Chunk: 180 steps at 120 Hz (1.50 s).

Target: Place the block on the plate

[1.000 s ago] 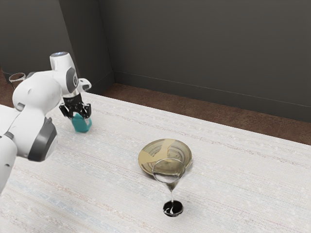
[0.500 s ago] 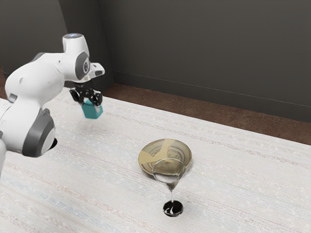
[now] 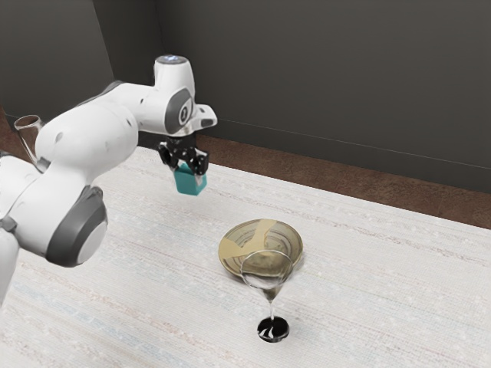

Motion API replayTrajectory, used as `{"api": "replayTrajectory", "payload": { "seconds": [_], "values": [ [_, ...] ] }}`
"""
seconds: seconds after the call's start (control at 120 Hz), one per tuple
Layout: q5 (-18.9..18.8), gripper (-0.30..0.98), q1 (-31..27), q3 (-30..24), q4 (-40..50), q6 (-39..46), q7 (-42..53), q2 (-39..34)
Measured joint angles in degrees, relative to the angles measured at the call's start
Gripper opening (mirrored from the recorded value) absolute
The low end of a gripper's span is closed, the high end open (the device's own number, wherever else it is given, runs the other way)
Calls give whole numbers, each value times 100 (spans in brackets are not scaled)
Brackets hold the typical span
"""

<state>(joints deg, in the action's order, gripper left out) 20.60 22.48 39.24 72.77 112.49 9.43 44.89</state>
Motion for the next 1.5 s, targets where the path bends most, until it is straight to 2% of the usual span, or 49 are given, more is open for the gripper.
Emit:
{"api": "replayTrajectory", "payload": {
  "seconds": [0.683,1.075,1.358,1.5],
  "values": [
    [-38,21,1825,195,439,9,-847,-3],
    [-325,22,2455,182,1037,85,-1502,-301],
    [-321,22,2621,163,1410,277,-1966,-298],
    [-302,46,2615,170,1375,317,-2063,-311]
  ]
}}
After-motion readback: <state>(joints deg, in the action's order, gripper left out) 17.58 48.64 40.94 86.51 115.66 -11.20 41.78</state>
